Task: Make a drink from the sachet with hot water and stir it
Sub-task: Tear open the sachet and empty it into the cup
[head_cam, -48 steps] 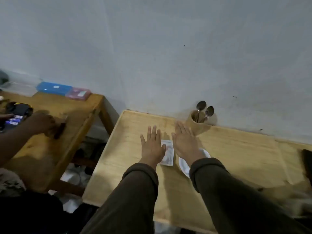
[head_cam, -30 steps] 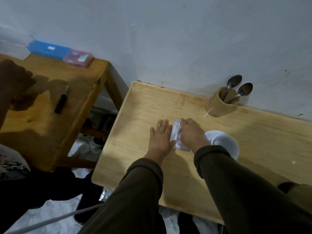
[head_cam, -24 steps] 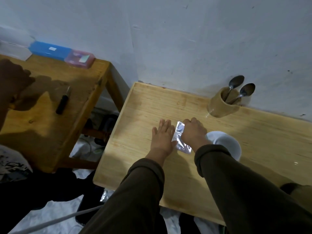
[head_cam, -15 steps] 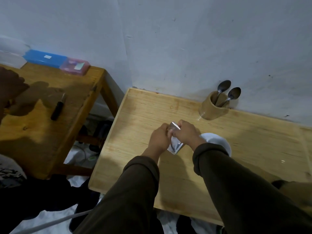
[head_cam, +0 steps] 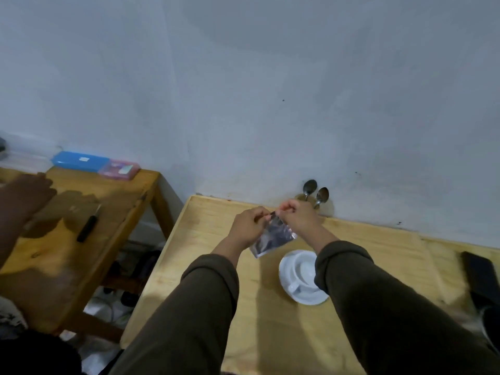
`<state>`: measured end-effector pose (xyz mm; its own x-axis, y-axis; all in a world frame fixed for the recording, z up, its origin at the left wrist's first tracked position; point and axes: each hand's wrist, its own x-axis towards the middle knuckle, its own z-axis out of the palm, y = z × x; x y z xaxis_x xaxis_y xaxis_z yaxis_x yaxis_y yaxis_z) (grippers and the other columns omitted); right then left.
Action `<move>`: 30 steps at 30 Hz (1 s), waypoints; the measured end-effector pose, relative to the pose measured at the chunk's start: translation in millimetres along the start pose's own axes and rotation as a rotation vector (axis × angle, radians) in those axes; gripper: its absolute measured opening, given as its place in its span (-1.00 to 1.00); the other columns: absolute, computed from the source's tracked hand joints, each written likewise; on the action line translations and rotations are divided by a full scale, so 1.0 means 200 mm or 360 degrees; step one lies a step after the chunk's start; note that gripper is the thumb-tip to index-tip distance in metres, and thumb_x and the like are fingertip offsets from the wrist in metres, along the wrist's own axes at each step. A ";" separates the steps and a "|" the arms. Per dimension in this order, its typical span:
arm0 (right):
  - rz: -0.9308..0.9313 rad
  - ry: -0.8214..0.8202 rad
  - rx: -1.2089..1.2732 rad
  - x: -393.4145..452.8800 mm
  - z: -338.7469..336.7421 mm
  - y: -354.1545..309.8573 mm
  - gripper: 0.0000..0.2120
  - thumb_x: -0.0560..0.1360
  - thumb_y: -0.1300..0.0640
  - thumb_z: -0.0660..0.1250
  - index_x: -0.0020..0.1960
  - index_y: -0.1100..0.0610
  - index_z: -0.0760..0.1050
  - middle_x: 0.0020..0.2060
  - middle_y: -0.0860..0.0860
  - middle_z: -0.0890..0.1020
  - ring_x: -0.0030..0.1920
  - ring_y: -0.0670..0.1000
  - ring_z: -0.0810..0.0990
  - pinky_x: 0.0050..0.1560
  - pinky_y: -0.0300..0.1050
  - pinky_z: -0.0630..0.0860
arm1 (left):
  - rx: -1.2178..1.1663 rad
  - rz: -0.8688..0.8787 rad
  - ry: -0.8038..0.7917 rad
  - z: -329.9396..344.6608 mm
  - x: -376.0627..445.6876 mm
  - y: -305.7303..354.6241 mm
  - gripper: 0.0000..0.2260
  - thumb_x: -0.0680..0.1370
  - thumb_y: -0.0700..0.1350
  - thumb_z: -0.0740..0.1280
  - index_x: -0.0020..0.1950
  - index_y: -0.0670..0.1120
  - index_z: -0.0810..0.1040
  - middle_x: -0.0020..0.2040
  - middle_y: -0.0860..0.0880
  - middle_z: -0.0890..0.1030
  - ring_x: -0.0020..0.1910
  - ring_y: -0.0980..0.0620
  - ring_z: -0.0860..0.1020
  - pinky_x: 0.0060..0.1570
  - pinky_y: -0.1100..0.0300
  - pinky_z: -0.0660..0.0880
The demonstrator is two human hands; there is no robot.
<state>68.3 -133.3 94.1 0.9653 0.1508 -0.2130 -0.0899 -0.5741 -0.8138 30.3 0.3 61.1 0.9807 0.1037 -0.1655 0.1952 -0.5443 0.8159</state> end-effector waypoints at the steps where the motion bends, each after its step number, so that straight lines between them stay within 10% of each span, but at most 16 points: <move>1: -0.0030 0.0030 -0.0005 -0.02 -0.03 -0.01 -0.89 0.45 0.27 0.35 -0.21 0.11 0.49 -0.41 -0.10 0.49 -0.34 -0.11 0.46 -0.44 -0.51 0.37 | 0.0006 0.0030 0.0012 0.00 -0.01 0.03 -0.82 0.59 -0.13 0.24 0.03 -0.14 0.62 -0.02 -0.09 0.66 -0.07 0.00 0.50 -0.20 0.29 0.24; 9: -0.0194 0.0178 -0.0067 -0.10 -0.25 -0.06 -0.94 0.44 0.26 0.36 -0.19 0.14 0.53 -0.37 -0.04 0.53 -0.31 -0.09 0.48 -0.41 -0.56 0.36 | -0.0278 0.0115 0.0106 0.04 -0.04 0.28 -0.86 0.56 -0.15 0.30 0.00 -0.12 0.64 -0.02 -0.10 0.67 -0.03 0.00 0.57 0.07 0.15 0.49; 14: -0.0190 0.0272 -0.0026 -0.14 -0.35 -0.06 -0.92 0.42 0.23 0.38 -0.11 0.21 0.61 -0.26 0.04 0.60 -0.19 -0.01 0.53 -0.18 -0.25 0.39 | -0.0253 0.0172 0.0075 0.09 -0.04 0.39 -0.83 0.58 -0.09 0.27 -0.02 -0.10 0.64 -0.13 -0.05 0.63 -0.09 0.03 0.54 0.00 0.16 0.44; 30: -0.0472 0.0494 -0.0277 -0.17 -0.40 -0.09 -0.95 0.45 0.28 0.33 -0.17 0.20 0.56 -0.20 -0.02 0.50 -0.18 -0.01 0.45 -0.26 -0.30 0.30 | -0.0573 -0.0067 0.0146 0.16 -0.05 0.55 -0.75 0.60 -0.13 0.16 0.01 -0.08 0.64 -0.10 -0.02 0.57 -0.08 0.01 0.47 -0.02 0.19 0.37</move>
<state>57.7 -193.2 158.8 0.9732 0.0963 0.2090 0.2184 -0.6731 -0.7066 41.3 -87.6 134.4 0.9650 0.2030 -0.1661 0.2089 -0.2121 0.9547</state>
